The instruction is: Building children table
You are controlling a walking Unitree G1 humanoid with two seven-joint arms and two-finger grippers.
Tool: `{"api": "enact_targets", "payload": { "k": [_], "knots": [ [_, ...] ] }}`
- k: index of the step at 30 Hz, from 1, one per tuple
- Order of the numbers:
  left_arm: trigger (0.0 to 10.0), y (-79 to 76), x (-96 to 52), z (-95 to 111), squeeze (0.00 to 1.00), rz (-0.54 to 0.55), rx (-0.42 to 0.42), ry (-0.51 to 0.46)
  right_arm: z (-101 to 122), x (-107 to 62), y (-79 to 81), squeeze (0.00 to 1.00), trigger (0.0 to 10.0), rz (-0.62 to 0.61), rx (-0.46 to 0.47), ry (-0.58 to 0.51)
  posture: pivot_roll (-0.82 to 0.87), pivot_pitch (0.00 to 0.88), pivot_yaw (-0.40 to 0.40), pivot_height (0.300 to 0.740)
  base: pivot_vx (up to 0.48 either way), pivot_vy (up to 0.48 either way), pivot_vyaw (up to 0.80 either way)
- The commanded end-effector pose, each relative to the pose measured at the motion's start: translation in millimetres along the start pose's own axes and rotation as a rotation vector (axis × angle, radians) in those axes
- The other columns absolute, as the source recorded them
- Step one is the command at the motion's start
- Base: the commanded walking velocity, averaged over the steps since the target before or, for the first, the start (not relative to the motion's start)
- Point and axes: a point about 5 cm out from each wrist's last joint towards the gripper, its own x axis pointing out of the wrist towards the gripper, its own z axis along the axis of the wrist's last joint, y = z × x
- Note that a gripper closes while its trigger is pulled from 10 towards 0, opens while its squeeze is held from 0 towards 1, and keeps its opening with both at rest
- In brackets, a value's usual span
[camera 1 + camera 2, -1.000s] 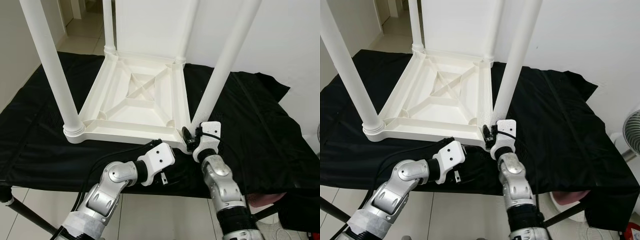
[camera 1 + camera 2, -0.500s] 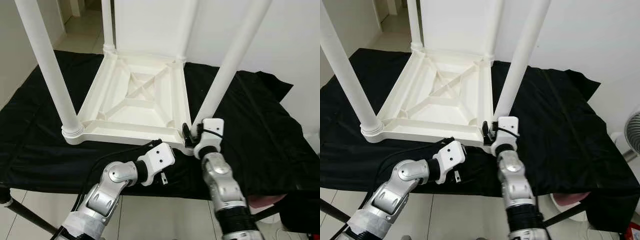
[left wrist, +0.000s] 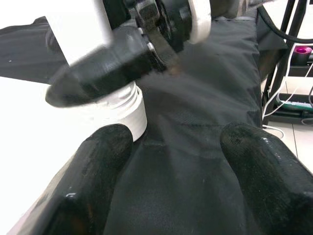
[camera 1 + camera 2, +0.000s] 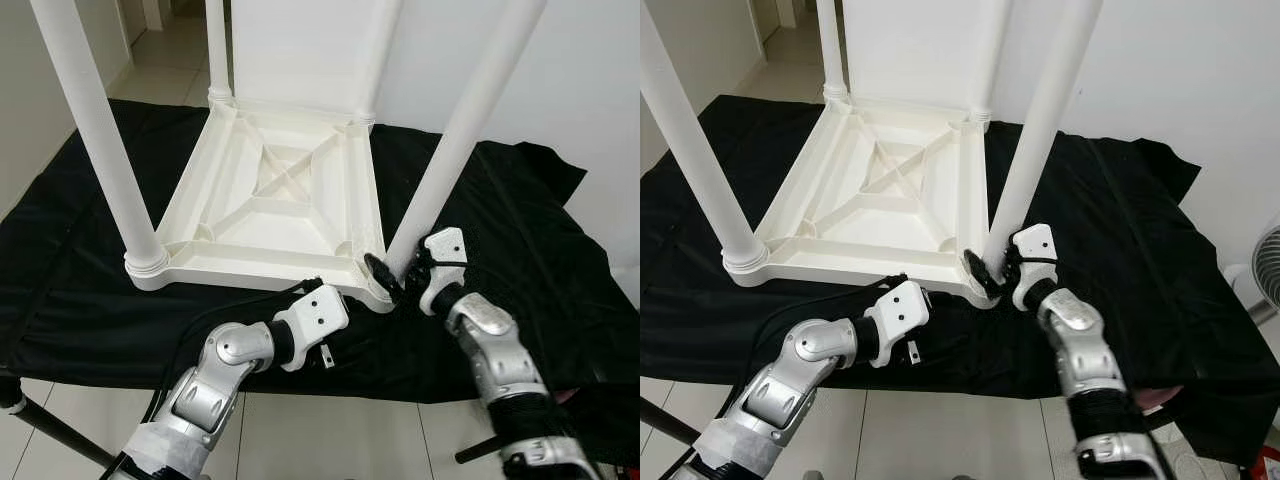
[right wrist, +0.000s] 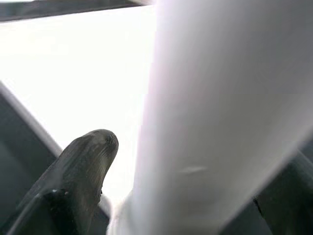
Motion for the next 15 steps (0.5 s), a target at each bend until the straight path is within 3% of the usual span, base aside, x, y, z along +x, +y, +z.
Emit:
{"api": "enact_targets", "payload": {
  "k": [1, 2, 3, 5, 6, 15],
  "knots": [
    [10.0, 3.6, -0.6, 1.2, 0.00, 0.060, -0.002, -0.002, -4.5, 1.2, 0.0, 0.00, 10.0, 0.072, -0.033, 0.033, -0.01, 0.000, -0.089, 0.740, 0.000, 0.000, 0.00],
    [10.0, 4.3, -1.0, 1.1, 0.00, 0.060, -0.001, -0.001, -5.9, 2.4, 0.7, 0.00, 8.7, 0.103, -0.030, 0.045, 0.00, 0.000, -0.088, 0.740, 0.000, 0.000, 0.00],
    [10.0, 4.8, -1.5, 1.2, 0.00, 0.061, 0.000, 0.000, -7.2, 3.3, 1.2, 0.00, 2.7, 0.131, -0.044, 0.057, 0.00, 0.000, -0.088, 0.740, 0.000, 0.000, 0.00],
    [10.0, 5.4, -1.9, 1.2, 0.00, 0.062, 0.001, 0.001, -8.5, 4.2, 0.8, 0.00, 2.7, 0.155, -0.055, 0.068, 0.00, 0.000, -0.088, 0.740, 0.000, 0.000, 0.00],
    [10.0, 6.1, -2.3, 1.2, 0.00, 0.064, 0.003, 0.003, -10.2, 5.4, -0.5, 0.00, 0.0, 0.185, -0.071, 0.086, 0.00, 0.000, -0.089, 0.740, 0.000, 0.000, 0.00],
    [10.0, 6.1, -3.0, 1.7, 0.00, 0.074, 0.001, 0.003, -13.7, 5.8, -5.2, 0.00, 0.0, 0.218, -0.061, 0.105, 0.01, 0.000, -0.098, 0.740, 0.000, 0.000, 0.00]
  ]
}}
